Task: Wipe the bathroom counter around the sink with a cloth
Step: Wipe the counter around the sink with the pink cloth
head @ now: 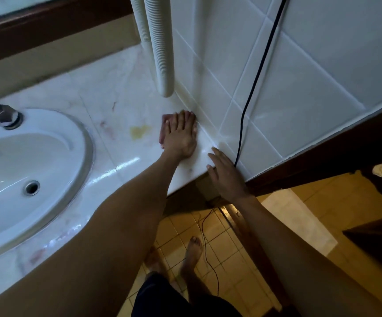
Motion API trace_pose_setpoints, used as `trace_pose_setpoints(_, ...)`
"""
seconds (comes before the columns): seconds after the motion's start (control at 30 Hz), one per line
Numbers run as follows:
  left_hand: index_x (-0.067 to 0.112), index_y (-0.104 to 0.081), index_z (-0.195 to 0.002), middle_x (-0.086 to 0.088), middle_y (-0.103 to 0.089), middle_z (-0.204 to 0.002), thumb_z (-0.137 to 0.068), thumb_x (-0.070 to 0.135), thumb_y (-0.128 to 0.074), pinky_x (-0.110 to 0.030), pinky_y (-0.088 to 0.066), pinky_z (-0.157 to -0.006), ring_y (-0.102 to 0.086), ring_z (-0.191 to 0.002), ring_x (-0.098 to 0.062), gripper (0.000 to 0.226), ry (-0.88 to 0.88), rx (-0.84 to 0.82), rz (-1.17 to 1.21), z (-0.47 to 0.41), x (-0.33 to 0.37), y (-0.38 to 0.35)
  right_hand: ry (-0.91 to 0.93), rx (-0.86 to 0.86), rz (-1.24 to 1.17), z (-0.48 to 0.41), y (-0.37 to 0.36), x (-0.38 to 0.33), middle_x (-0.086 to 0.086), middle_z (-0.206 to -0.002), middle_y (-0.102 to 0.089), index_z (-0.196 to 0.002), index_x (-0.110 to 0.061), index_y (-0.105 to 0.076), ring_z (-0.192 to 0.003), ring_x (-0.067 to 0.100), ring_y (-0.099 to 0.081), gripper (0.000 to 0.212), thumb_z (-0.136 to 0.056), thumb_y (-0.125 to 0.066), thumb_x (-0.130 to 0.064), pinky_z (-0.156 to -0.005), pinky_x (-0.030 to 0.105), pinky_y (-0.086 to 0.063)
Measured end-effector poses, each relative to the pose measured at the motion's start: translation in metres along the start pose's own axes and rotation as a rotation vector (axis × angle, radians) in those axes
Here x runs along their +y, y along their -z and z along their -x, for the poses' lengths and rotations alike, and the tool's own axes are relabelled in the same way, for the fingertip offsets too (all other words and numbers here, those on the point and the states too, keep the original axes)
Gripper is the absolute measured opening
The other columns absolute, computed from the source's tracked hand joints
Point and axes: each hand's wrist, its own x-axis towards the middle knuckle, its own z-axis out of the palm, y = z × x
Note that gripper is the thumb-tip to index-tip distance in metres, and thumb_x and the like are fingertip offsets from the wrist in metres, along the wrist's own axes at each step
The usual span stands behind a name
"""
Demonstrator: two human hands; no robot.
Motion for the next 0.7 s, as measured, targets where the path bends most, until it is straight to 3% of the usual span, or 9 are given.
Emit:
trace_pose_setpoints(0.2,0.030,-0.012,-0.164,0.003,-0.007,-0.172,-0.109,0.045,-0.015,-0.043,0.000,-0.127,0.002,-0.159,-0.021,0.057,-0.353,-0.100,-0.104,0.022,-0.026,-0.001,0.010,-0.003,0.028,0.001,0.001,0.002,0.004,-0.161,-0.032,-0.147,-0.012,-0.044,-0.150,0.016,-0.024,0.044,-0.105,-0.041,-0.027,-0.118,0.036,-0.030)
trace_pose_setpoints(0.4,0.024,-0.012,-0.164,0.000,-0.006,-0.172,-0.110,0.041,-0.017,-0.049,0.003,-0.127,0.003,-0.159,-0.024,0.057,-0.162,-0.029,-0.050,0.002,-0.017,0.005,0.020,0.001,0.029,0.000,0.001,0.002,0.005,-0.160,-0.032,-0.146,-0.010,-0.045,-0.150,0.016,-0.024,0.044,-0.105,-0.042,-0.024,-0.118,0.034,-0.028)
trace_pose_setpoints(0.6,0.031,-0.014,-0.163,0.003,-0.008,-0.171,-0.109,0.046,-0.018,-0.040,0.006,-0.126,0.003,-0.159,-0.019,0.056,-0.384,-0.125,-0.081,0.039,-0.022,-0.002,-0.001,0.019,0.011,0.001,-0.003,0.002,0.004,-0.160,-0.034,-0.146,-0.012,-0.046,-0.149,0.016,-0.026,0.043,-0.105,-0.042,-0.025,-0.119,0.038,-0.031)
trace_pose_setpoints(0.7,0.032,-0.013,-0.163,0.002,-0.009,-0.172,-0.109,0.045,-0.018,-0.044,-0.001,-0.128,0.000,-0.159,-0.021,0.056,-0.345,-0.109,-0.100,0.031,-0.036,0.007,0.004,0.047,0.017,0.001,-0.003,0.000,0.004,-0.158,-0.036,-0.143,-0.011,-0.048,-0.148,0.017,-0.028,0.041,-0.104,-0.043,-0.024,-0.118,0.040,-0.033)
